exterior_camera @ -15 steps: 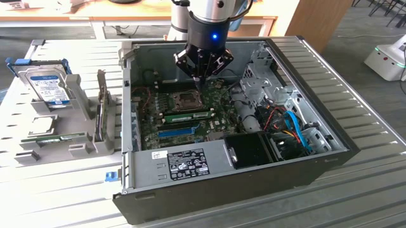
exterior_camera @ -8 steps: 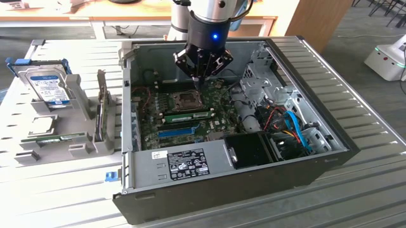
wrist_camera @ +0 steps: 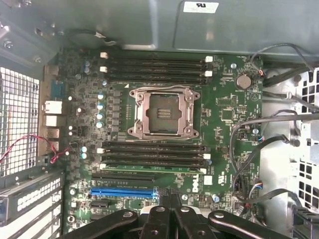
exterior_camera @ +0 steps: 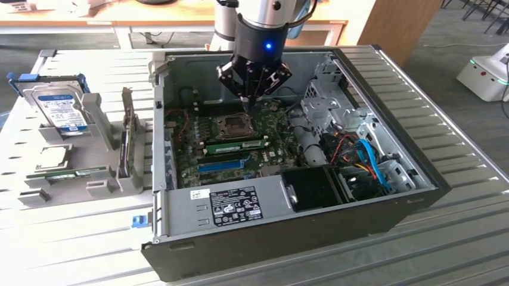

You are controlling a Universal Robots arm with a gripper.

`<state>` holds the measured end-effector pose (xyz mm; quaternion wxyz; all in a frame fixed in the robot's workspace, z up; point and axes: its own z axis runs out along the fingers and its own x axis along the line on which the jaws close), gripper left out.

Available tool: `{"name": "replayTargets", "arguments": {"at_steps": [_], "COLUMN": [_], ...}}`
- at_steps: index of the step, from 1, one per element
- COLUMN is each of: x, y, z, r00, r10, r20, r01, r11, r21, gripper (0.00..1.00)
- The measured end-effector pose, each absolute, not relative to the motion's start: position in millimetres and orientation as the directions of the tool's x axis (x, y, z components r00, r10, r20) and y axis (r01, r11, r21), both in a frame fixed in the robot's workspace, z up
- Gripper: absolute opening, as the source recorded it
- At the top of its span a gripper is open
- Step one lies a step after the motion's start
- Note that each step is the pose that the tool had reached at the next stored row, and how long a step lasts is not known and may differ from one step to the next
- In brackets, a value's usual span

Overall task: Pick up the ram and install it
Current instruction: 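Press down the ram until it locks into place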

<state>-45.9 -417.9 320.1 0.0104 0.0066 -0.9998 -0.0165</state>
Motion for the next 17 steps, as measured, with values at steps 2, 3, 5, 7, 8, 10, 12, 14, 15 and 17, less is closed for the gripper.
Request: {"name": "replayTargets", "arguments": {"at_steps": [2, 3, 5, 7, 8, 10, 12, 14, 15, 17], "x": [-47.0, -47.7, -49.5, -51.1, -51.7, -51.8, -51.8, -51.8, -51.8, -52.0], "y": [-417.9, -417.8, -417.6, -417.5, -417.5, -417.5, -417.5, -417.5, -417.4, -415.4], "z": [319.9, 319.9, 319.7, 319.6, 319.5, 319.5, 319.5, 319.5, 319.5, 319.4], "r00": [-1.0, -1.0, -1.0, -1.0, -1.0, -1.0, -1.0, -1.0, -1.0, -1.0], "r10": [-0.006, -0.002, 0.008, 0.016, 0.02, 0.022, 0.022, 0.022, 0.022, 0.023], "r20": [0.02, 0.021, 0.021, 0.021, 0.021, 0.021, 0.021, 0.021, 0.021, 0.02], "r01": [-0.005, -0.001, 0.008, 0.017, 0.02, 0.023, 0.023, 0.023, 0.023, 0.023], "r11": [0.999, 0.999, 0.999, 0.999, 0.999, 0.999, 0.999, 0.999, 0.999, 0.999], "r21": [0.033, 0.033, 0.033, 0.033, 0.033, 0.033, 0.033, 0.033, 0.033, 0.033], "gripper": [0.1, 0.1, 0.1, 0.1, 0.1, 0.1, 0.1, 0.1, 0.1, 0.1]}}
